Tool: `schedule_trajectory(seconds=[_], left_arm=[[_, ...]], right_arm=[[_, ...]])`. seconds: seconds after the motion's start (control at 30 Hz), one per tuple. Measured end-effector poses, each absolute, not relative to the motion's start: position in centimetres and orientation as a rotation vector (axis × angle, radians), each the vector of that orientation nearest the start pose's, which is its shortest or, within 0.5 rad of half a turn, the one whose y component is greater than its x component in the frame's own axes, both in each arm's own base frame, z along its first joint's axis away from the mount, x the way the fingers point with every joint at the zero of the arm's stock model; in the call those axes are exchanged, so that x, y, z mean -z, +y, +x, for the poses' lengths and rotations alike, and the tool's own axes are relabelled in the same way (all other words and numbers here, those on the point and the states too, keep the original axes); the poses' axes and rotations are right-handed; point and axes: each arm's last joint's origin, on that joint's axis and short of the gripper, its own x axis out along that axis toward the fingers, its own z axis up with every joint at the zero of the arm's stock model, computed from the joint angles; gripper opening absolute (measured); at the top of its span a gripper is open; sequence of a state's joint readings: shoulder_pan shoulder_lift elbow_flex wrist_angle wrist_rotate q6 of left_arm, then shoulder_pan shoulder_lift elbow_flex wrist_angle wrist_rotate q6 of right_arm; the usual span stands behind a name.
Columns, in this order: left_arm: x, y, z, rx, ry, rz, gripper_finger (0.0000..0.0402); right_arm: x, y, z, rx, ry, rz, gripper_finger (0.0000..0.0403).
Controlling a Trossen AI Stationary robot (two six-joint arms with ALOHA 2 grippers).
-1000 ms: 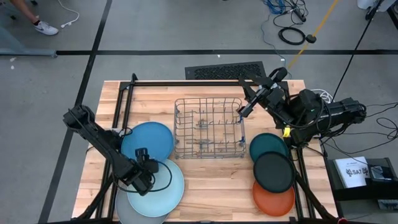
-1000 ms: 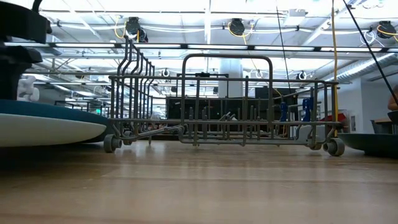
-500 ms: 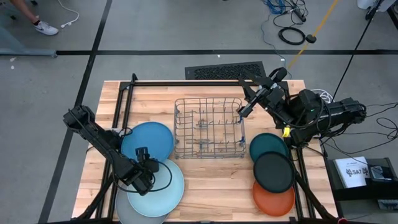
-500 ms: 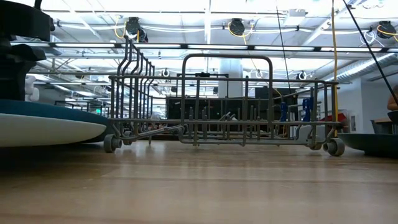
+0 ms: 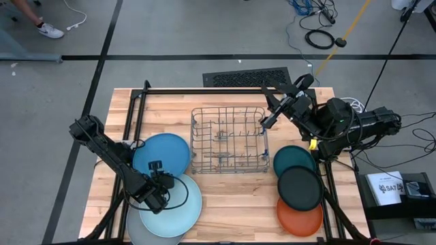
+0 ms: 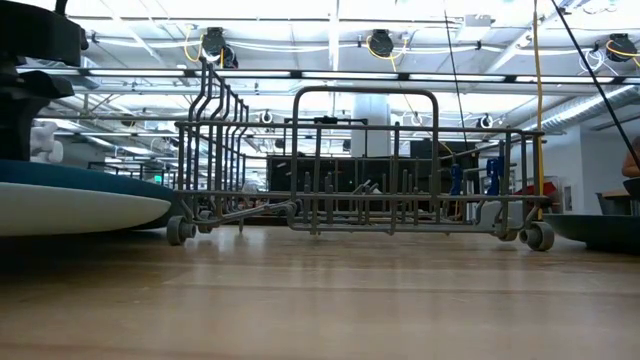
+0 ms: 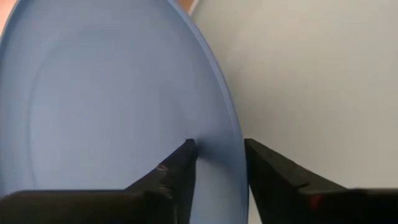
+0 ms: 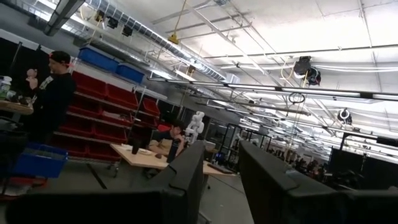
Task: Sort dishes
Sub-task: Put the blue plate into the dish rack
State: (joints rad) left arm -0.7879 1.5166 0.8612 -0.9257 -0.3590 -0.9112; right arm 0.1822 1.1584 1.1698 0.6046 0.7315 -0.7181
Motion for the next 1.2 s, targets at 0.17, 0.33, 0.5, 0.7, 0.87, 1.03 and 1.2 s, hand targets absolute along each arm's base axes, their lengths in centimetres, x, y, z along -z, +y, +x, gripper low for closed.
schedule_trajectory(seconds=[0.17,0.33,0.5,0.7,0.87,1.03,1.2], left_arm=[[-17.0,-16.0,17.3,-0.275,1.299,0.094,0.0092],[-17.1,-16.0,17.3,-0.269,1.308,0.1,0.0055],[-17.1,-16.0,17.3,-0.268,1.308,0.103,0.0018],[-17.1,-16.0,17.3,-0.268,1.308,0.104,0.0007],[-17.3,-15.9,17.2,-0.28,1.326,0.122,0.0005],[-18.3,-15.9,17.2,-0.288,1.35,0.157,0.0005],[-19.6,-15.9,17.2,-0.283,1.338,0.161,0.0004]], right_arm=[[-45.9,2.3,23.1,0.696,-0.333,-0.41,0.0098],[-45.9,2.3,23.1,0.695,-0.332,-0.411,0.0098],[-45.9,2.3,23.1,0.695,-0.332,-0.411,0.0098],[-45.9,2.3,23.1,0.696,-0.332,-0.412,0.0098],[-45.9,2.3,23.1,0.696,-0.331,-0.415,0.0098],[-45.9,2.3,23.1,0.696,-0.331,-0.415,0.0098],[-45.9,2.3,23.1,0.696,-0.331,-0.415,0.0098]])
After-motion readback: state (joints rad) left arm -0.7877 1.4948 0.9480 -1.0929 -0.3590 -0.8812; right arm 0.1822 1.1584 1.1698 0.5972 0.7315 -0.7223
